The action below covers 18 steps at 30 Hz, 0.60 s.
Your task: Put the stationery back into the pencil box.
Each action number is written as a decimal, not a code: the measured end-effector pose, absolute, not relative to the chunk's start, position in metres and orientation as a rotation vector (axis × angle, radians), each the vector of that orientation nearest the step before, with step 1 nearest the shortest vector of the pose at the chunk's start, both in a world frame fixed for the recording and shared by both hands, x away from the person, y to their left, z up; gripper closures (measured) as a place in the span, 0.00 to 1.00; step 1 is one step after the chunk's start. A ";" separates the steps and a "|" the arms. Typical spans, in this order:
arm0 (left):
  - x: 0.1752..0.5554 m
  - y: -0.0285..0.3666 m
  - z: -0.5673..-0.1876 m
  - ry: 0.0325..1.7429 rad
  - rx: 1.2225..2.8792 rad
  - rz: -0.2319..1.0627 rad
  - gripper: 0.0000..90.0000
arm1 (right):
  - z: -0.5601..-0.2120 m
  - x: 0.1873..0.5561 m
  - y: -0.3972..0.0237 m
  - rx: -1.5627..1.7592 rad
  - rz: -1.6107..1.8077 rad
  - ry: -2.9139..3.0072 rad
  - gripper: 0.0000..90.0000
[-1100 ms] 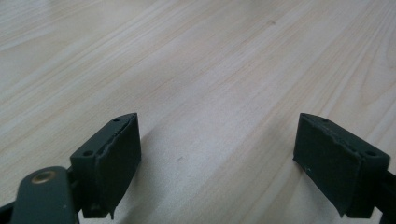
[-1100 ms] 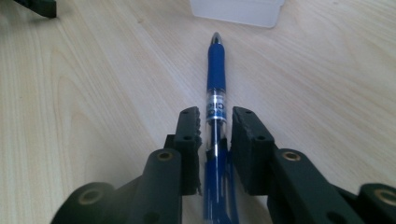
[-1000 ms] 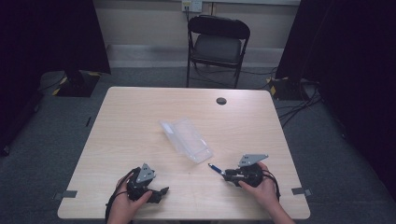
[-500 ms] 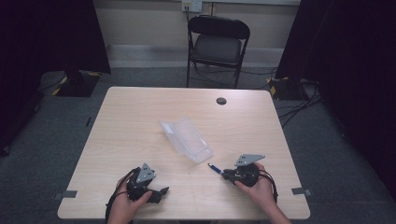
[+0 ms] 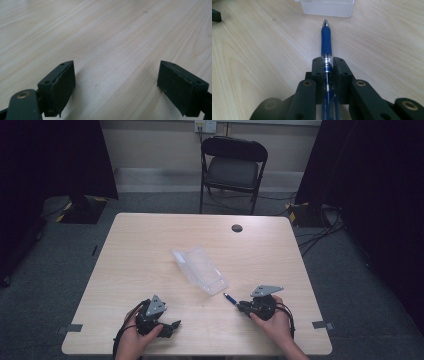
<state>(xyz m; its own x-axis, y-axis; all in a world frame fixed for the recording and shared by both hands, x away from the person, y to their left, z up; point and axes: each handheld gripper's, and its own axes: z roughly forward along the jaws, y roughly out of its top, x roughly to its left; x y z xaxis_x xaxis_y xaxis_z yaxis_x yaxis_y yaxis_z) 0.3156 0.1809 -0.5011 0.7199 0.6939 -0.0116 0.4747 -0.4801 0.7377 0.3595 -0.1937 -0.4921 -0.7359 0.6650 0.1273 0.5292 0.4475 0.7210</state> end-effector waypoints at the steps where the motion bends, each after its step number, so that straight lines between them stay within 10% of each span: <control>1: 0.316 0.181 -0.501 0.882 2.169 0.373 0.16 | -0.493 0.360 -0.194 1.057 1.172 2.521 0.89; 18: 0.315 0.181 -0.501 0.884 2.174 0.376 0.16 | -0.469 0.366 -0.204 1.101 1.314 2.456 0.89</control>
